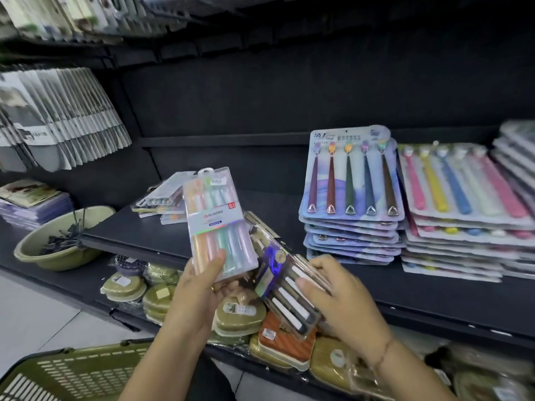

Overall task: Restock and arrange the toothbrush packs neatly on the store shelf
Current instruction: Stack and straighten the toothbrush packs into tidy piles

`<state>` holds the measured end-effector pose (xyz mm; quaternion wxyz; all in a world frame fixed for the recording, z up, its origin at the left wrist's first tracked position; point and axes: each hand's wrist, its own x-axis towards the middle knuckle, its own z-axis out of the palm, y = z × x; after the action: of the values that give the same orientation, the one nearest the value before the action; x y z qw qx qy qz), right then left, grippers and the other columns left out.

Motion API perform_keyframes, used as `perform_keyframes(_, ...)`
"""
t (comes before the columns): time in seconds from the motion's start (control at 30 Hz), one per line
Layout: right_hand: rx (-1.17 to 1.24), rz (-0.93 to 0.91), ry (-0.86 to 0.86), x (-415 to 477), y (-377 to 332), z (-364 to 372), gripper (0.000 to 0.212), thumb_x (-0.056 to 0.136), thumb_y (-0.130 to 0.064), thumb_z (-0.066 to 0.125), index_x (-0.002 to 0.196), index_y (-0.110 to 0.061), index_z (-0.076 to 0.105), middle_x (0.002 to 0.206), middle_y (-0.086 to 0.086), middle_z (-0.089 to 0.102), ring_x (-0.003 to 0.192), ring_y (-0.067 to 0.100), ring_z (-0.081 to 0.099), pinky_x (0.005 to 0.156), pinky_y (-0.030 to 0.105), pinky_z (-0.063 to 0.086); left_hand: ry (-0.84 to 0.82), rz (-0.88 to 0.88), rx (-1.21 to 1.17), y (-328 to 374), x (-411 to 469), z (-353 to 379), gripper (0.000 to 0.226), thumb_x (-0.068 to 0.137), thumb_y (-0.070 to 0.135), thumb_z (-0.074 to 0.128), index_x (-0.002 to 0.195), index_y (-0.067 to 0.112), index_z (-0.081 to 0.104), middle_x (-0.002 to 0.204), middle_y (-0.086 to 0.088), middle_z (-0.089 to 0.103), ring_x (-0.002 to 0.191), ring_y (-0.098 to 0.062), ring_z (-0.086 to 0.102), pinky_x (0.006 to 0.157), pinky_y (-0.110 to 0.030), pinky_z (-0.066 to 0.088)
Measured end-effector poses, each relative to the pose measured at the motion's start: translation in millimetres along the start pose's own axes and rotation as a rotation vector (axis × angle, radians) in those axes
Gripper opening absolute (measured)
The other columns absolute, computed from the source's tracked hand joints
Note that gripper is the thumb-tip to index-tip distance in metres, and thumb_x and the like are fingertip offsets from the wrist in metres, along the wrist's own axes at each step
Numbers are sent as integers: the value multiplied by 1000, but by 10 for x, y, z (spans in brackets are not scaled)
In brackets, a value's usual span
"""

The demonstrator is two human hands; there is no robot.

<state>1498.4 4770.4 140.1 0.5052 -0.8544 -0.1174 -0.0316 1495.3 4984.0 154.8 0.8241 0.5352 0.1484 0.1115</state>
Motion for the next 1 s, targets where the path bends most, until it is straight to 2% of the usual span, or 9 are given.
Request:
perform_keyframes(0.1, 18, -86, 171, -226, -33, -525, 20, 91, -51, 58, 95, -31, 57, 80, -10, 68, 70, 5, 62, 67, 29, 49, -133, 85, 100, 132, -118, 475, 38, 82, 37, 61, 114, 17, 59, 85, -3, 73, 64, -14, 64, 52, -21, 50)
perform_keyframes(0.2, 189, -79, 408, -390, 45, -1158, 29, 87, -54, 62, 91, -25, 61, 74, -8, 68, 61, 7, 60, 53, 23, 46, -297, 116, 104, 93, -186, 1110, 22, 96, 34, 52, 106, 15, 58, 64, 2, 62, 49, -9, 50, 46, -19, 42)
perform_keyframes(0.37, 371, 1, 703, -747, 292, -2299, 30, 88, -39, 55, 94, -10, 59, 62, -12, 54, 47, 5, 42, 41, 17, 35, -539, 72, 110, -178, -381, 2296, 22, 102, 32, 47, 104, 14, 59, 69, 0, 60, 48, -9, 50, 51, -21, 44)
perform_keyframes(0.47, 405, -20, 827, -982, 407, -2947, 29, 84, -41, 56, 96, -15, 61, 65, -11, 57, 44, 4, 45, 42, 15, 36, -669, 8, 80, -339, -582, 2911, 25, 103, 31, 46, 106, 10, 58, 72, -2, 61, 50, -9, 53, 48, -20, 45)
perform_keyframes(0.53, 476, -17, 930, -1097, 510, -3343, 17, 91, -32, 55, 84, -21, 67, 60, -13, 58, 42, 2, 44, 41, 13, 35, -742, -17, 62, -409, -719, 3247, 22, 104, 27, 44, 105, 10, 58, 64, 1, 60, 49, -8, 52, 46, -19, 44)
perform_keyframes(0.63, 560, 20, 1066, -1174, 784, -3861, 25, 87, -33, 60, 67, -20, 64, 48, -12, 51, 38, 2, 43, 38, 14, 33, -808, -33, 69, -503, -866, 3625, 26, 103, 31, 46, 100, 10, 60, 56, 2, 60, 47, -9, 51, 45, -22, 41)
perform_keyframes(0.73, 535, 152, 1102, -1152, 1154, -4236, 24, 101, -24, 50, 78, -17, 50, 42, -9, 46, 35, 3, 42, 37, 12, 33, -794, -38, 85, -594, -957, 3871, 25, 102, 35, 48, 93, 13, 58, 52, 5, 59, 51, -11, 51, 52, -26, 35)
perform_keyframes(0.83, 536, 228, 1103, -1054, 1489, -4448, 28, 102, -19, 48, 75, -17, 45, 39, -10, 41, 31, 0, 37, 37, 14, 29, -793, -76, 79, -679, -1026, 4008, 22, 101, 33, 50, 97, 12, 55, 55, 5, 59, 50, -9, 52, 45, -19, 41)
perform_keyframes(1.0, 491, 344, 1047, -885, 1790, -4518, 28, 95, -27, 61, 74, -11, 53, 60, 7, 47, 36, 5, 44, 36, 16, 35, -826, -91, 126, -804, -1044, 4039, 22, 101, 31, 50, 106, 11, 57, 74, -3, 57, 51, -8, 55, 47, -18, 44)
